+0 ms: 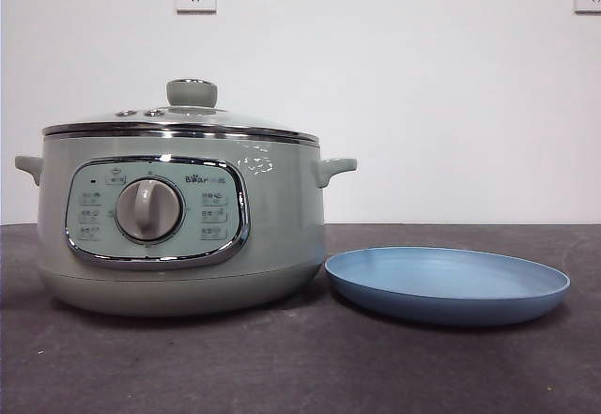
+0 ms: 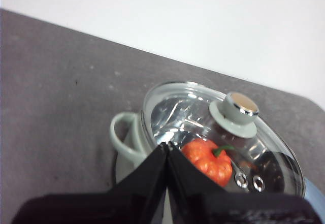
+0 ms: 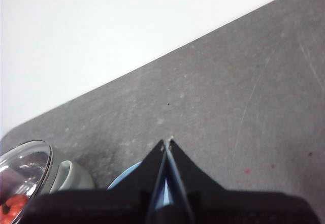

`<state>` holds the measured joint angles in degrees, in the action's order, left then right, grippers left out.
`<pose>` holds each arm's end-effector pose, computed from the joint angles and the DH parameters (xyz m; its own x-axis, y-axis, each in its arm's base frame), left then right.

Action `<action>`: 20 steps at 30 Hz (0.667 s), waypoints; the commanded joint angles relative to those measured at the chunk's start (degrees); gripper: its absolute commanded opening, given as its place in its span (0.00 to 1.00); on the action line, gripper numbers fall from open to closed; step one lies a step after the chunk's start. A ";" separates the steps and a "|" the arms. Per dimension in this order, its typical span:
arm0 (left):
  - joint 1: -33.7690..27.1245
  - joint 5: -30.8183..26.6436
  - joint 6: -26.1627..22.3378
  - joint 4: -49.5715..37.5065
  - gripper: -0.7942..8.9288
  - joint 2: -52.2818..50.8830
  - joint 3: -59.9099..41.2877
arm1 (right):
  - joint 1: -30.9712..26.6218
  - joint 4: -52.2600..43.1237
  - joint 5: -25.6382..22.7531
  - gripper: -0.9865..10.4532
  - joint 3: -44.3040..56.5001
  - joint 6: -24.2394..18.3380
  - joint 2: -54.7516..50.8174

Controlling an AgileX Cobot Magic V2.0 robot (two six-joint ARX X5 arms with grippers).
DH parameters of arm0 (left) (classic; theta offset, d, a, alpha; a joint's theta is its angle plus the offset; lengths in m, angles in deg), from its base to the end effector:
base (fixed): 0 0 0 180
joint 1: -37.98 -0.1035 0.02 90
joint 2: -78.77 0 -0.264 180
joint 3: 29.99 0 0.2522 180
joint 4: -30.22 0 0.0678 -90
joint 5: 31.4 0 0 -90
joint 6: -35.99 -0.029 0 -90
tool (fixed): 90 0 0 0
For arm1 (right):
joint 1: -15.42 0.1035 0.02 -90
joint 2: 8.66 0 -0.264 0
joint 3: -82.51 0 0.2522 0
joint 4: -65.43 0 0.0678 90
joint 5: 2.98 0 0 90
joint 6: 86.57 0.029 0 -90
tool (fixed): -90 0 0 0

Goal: Take the pumpkin out from the steamer,put the pumpkin in the blue plate,close the lid

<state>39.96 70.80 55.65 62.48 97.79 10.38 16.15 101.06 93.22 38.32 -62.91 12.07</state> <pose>0.0994 -0.0096 0.2632 0.9519 -0.2444 -0.1850 0.1635 0.9153 -0.3680 0.0989 0.0044 0.2770 0.9704 0.1204 -0.2096 -0.0237 0.9104 0.4131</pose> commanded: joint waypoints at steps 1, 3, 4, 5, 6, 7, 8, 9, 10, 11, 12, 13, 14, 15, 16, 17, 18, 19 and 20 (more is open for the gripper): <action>-0.07 0.26 -5.46 0.63 0.07 4.59 4.57 | 0.09 1.46 2.03 0.07 -4.90 -6.58 4.11; -0.07 1.20 -7.48 1.79 0.07 8.22 8.26 | 0.09 3.45 4.22 0.07 -8.70 -10.03 7.39; -0.07 2.27 -8.72 2.29 0.07 10.12 10.21 | 0.09 4.61 5.75 0.07 -10.75 -11.87 9.25; -0.07 3.58 -9.90 3.08 0.07 11.93 12.17 | 0.09 5.77 7.52 0.07 -12.76 -13.70 11.04; -0.07 4.94 -11.04 4.07 0.07 13.73 14.19 | 0.09 6.95 9.33 0.07 -14.73 -15.39 12.76; -0.07 6.21 -11.93 4.92 0.07 15.30 15.89 | 0.09 7.87 10.88 0.07 -16.35 -16.57 14.14; -0.07 7.80 -12.83 6.03 0.07 17.14 17.84 | 0.09 8.81 12.83 0.07 -18.14 -17.84 15.72; -0.07 9.22 -13.70 7.30 0.07 18.86 19.76 | 0.09 9.75 14.91 0.09 -19.87 -19.12 17.16; -0.07 10.40 -14.38 8.48 0.07 20.26 21.35 | 0.09 10.47 16.52 0.10 -21.22 -19.98 18.32; -0.07 11.65 -15.21 9.68 0.08 21.84 23.08 | 0.09 11.13 18.21 0.12 -22.64 -21.05 19.67; -0.07 12.96 -15.69 10.86 0.08 23.28 24.68 | 0.09 11.82 19.65 0.14 -23.96 -21.97 20.92; -0.07 13.86 -15.93 11.72 0.08 24.37 25.90 | 0.09 12.35 20.57 0.17 -24.98 -22.27 21.92; -0.07 14.82 -16.11 12.48 0.08 25.53 27.17 | 0.09 12.87 20.98 0.21 -26.01 -22.32 22.97; -0.07 15.56 -16.48 13.07 0.10 26.53 28.24 | 0.09 13.35 20.92 0.26 -26.95 -22.32 23.93; -0.04 16.15 -16.61 13.42 0.16 27.21 29.05 | 0.09 13.57 20.87 0.31 -27.56 -22.32 24.70; -0.04 16.87 -16.70 13.29 0.26 27.87 29.66 | 0.09 13.75 20.87 0.37 -28.11 -22.29 25.49; 0.00 17.27 -16.68 13.09 0.39 28.28 30.08 | 0.09 13.79 20.87 0.43 -28.39 -22.27 26.05; 0.07 17.84 -16.68 12.48 0.49 28.55 30.14 | 0.09 13.79 20.87 0.47 -28.48 -22.23 26.49; 0.15 18.23 -16.63 12.22 0.53 28.76 30.14 | 0.09 13.86 20.87 0.50 -28.52 -22.23 26.93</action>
<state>40.00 88.40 40.00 75.03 126.45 40.52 16.20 114.88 114.02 9.88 -84.49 38.80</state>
